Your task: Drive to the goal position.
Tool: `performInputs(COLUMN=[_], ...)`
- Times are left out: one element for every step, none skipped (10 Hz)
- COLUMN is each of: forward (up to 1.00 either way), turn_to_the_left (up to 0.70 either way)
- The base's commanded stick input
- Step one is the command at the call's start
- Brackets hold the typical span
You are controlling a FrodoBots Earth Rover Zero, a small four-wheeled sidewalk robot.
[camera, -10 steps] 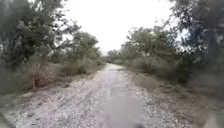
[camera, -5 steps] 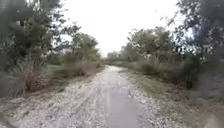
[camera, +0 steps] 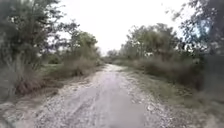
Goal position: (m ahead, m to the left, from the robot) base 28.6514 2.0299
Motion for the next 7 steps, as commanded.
performInputs(forward=[0.5,0.5,0.5,0.5,0.5,0.5,0.5], turn_to_the_left=[-0.39,-0.03,0.0,0.0,0.0,0.0,0.0])
